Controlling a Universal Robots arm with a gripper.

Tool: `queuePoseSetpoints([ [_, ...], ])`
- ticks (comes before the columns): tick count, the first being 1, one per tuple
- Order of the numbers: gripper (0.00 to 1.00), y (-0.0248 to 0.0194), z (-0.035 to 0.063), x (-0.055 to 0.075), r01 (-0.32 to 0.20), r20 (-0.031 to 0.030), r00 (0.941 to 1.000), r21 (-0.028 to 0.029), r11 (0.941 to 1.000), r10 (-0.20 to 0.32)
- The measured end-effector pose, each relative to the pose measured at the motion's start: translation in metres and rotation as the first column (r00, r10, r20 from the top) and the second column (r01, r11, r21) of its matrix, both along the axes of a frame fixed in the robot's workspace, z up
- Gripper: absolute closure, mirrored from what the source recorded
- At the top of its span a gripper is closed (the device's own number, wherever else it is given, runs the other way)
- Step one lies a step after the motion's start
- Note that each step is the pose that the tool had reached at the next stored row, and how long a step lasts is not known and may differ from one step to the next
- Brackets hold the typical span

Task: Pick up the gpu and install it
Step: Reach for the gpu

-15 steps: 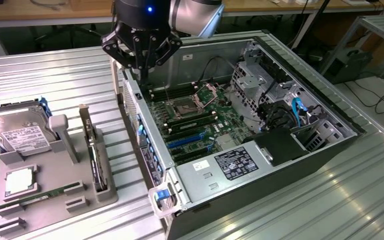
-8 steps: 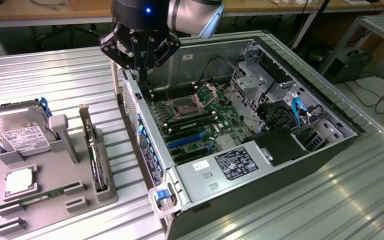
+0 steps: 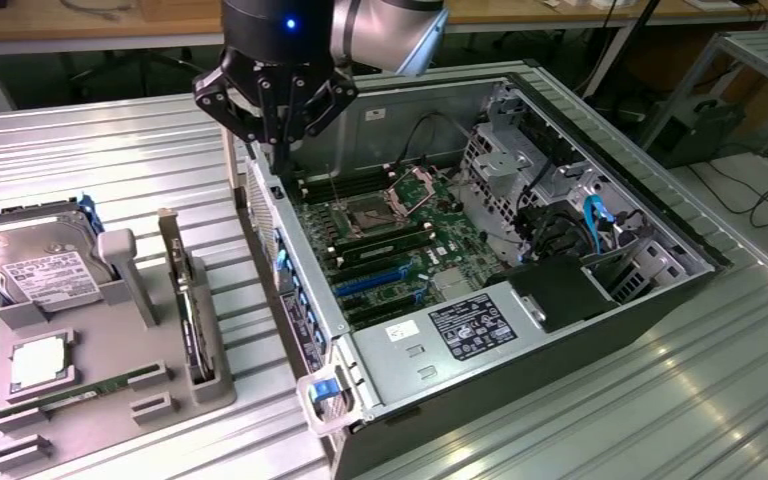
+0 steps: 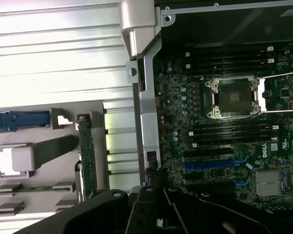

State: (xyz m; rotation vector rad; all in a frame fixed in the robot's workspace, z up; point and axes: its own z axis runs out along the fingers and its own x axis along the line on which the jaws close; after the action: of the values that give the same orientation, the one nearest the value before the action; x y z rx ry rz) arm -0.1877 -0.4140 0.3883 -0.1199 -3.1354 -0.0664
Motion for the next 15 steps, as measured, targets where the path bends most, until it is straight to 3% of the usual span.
queuePoseSetpoints([
  [15, 0.89, -0.0053, -0.0012, -0.0100, 0.000, -0.0033, 1.0000, 0.0000, 1.0000, 0.000],
])
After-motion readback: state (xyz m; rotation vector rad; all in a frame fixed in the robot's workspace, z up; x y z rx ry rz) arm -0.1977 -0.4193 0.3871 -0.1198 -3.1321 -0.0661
